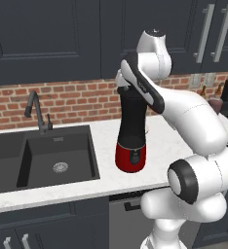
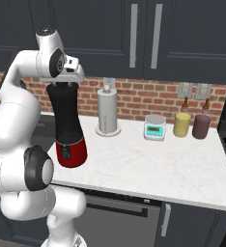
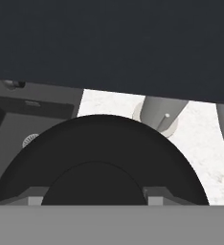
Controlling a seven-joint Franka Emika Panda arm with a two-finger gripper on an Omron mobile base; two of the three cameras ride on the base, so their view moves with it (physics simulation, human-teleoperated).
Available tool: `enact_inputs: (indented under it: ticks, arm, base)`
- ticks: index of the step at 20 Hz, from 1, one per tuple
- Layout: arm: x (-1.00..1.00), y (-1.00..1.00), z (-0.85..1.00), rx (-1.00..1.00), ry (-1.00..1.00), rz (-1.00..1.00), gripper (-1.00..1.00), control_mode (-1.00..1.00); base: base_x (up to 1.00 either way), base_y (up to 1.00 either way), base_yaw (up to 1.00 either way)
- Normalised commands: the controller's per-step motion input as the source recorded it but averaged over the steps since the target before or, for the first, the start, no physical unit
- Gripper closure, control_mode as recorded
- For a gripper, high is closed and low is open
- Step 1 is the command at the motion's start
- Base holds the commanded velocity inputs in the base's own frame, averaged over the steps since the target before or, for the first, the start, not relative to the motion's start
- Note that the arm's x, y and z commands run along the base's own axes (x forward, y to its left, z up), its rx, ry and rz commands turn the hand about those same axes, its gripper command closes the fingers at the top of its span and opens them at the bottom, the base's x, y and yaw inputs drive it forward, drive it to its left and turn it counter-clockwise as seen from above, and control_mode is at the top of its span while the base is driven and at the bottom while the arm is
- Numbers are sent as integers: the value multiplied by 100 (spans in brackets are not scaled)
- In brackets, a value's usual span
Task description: Close the lid blender by securely placing the lid on top.
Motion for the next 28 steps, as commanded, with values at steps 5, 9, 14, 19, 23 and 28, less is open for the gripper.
enact_inputs:
  ticks: [5,9,14,19,23,28]
  arm:
    - [0,0,-1,0,0,-3,100,-100]
    - [0,-7,0,0,0,-3,100,-100]
    - [-1,-7,0,0,1,-3,100,-100]
    - [-4,-2,0,0,3,-2,100,-100]
    - [-9,0,0,0,3,0,100,-100]
    - [-15,0,0,0,3,0,100,-100]
  base:
    - [0,0,0]
    - [0,0,0]
    - [0,0,0]
    - [0,0,0]
    - [0,0,0]
    - [0,0,0]
